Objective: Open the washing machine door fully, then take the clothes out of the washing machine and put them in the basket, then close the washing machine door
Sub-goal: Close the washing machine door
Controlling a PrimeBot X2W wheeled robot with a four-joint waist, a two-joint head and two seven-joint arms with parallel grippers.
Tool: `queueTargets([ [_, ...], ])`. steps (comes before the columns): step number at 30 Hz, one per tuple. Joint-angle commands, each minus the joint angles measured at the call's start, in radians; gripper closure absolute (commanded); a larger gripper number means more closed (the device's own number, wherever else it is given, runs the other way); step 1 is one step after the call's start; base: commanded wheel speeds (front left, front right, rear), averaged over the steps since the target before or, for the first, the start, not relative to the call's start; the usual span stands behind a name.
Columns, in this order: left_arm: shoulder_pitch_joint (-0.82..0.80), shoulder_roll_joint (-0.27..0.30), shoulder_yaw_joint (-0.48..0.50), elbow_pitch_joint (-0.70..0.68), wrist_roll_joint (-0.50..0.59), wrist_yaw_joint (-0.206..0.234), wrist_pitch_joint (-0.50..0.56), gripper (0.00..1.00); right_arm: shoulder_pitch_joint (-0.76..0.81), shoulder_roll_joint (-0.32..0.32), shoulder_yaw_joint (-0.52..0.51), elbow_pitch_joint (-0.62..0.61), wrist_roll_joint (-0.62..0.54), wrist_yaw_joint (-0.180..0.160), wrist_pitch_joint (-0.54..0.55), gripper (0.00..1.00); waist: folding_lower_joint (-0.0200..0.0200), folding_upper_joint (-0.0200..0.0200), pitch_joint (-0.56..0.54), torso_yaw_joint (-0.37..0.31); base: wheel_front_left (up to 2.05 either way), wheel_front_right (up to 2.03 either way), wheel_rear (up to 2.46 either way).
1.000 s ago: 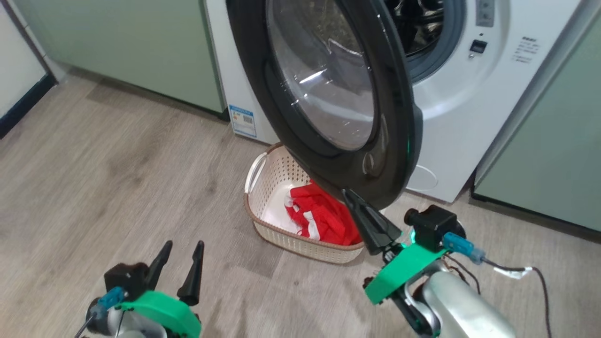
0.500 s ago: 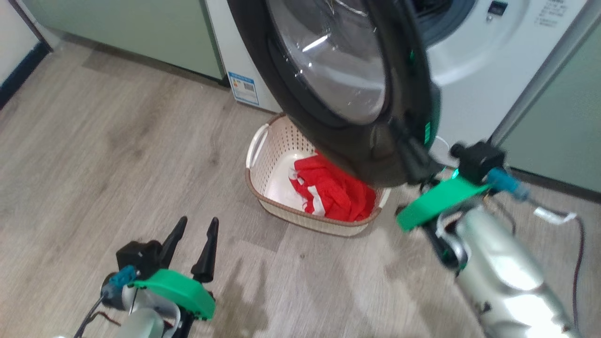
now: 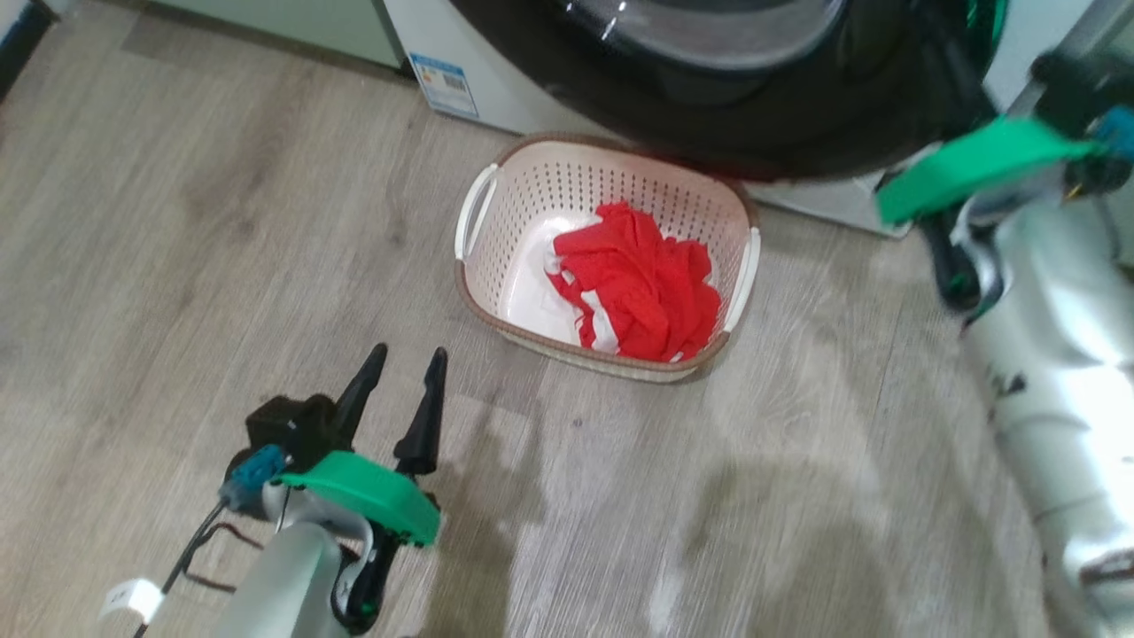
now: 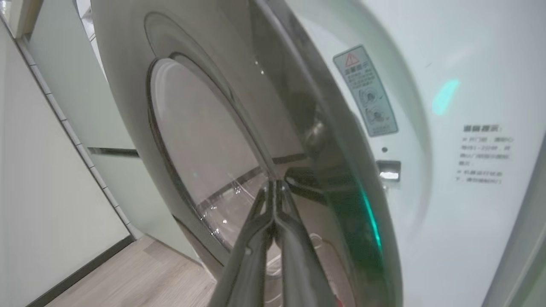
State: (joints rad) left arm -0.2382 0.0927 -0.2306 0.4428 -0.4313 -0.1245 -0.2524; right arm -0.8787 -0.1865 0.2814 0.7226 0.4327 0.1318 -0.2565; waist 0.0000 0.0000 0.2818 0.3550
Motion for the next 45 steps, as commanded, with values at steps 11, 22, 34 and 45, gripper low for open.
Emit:
queueTargets([
  [11, -0.069, -0.012, 0.021, -0.029, -0.002, -0.006, -0.009, 0.00, -0.244, -0.060, -0.042, 0.116, 0.034, -0.001, -0.005, 1.00, 0.0000, 0.0000, 0.078, 0.021, 0.00, 0.00, 0.00],
  [22, -0.082, -0.021, 0.009, -0.027, -0.002, -0.006, -0.009, 0.00, -0.322, -0.074, -0.110, 0.183, 0.016, -0.001, -0.005, 1.00, 0.0000, 0.0000, 0.084, 0.044, 0.00, 0.00, 0.00],
  [34, -0.030, 0.030, 0.060, -0.029, 0.037, -0.006, -0.009, 0.00, -0.070, -0.001, -0.094, 0.059, 0.025, -0.001, -0.005, 1.00, 0.0000, 0.0000, -0.074, 0.007, 0.00, 0.00, 0.00],
  [45, -0.017, 0.151, 0.145, -0.018, 0.064, -0.006, -0.009, 0.00, 0.240, 0.074, -0.167, -0.061, 0.002, -0.001, -0.005, 0.00, 0.0000, 0.0000, -0.245, -0.089, 0.00, 0.00, 0.00],
])
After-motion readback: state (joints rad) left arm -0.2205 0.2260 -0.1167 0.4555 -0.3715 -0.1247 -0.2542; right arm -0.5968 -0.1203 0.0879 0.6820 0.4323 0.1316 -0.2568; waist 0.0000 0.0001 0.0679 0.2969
